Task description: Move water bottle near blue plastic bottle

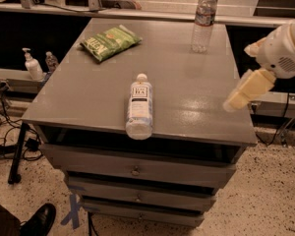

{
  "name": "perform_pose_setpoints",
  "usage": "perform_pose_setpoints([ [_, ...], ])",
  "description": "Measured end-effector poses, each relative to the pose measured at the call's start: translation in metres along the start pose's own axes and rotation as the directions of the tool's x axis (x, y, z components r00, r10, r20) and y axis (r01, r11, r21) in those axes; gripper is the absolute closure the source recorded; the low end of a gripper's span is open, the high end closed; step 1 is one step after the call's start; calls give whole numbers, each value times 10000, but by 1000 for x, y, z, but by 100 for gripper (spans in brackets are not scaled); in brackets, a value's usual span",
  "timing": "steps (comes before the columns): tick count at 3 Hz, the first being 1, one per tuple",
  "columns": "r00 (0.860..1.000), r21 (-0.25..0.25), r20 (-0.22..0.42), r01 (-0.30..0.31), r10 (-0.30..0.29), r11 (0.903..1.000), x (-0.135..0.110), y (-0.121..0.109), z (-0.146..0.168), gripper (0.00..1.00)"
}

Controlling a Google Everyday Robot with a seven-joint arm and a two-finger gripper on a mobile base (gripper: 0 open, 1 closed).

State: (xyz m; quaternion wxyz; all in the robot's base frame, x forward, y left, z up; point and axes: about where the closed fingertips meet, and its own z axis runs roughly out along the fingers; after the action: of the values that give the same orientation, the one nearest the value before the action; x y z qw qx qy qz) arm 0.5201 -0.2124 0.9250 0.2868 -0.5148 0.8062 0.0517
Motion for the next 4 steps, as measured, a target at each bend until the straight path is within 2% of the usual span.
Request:
perform_pose_setpoints([
  [1, 9888, 916, 1292, -876, 754, 9919, -13, -48, 24, 0],
  [2, 9572, 1644, 2673, -1588, 1110, 9735, -37, -93, 39, 0],
  [3, 9125, 2174, 3895, -2229, 1249, 9503, -70, -132, 48, 0],
  [4, 9125, 2173, 3895, -2228, 1249, 9503, -70, -132, 48, 0],
])
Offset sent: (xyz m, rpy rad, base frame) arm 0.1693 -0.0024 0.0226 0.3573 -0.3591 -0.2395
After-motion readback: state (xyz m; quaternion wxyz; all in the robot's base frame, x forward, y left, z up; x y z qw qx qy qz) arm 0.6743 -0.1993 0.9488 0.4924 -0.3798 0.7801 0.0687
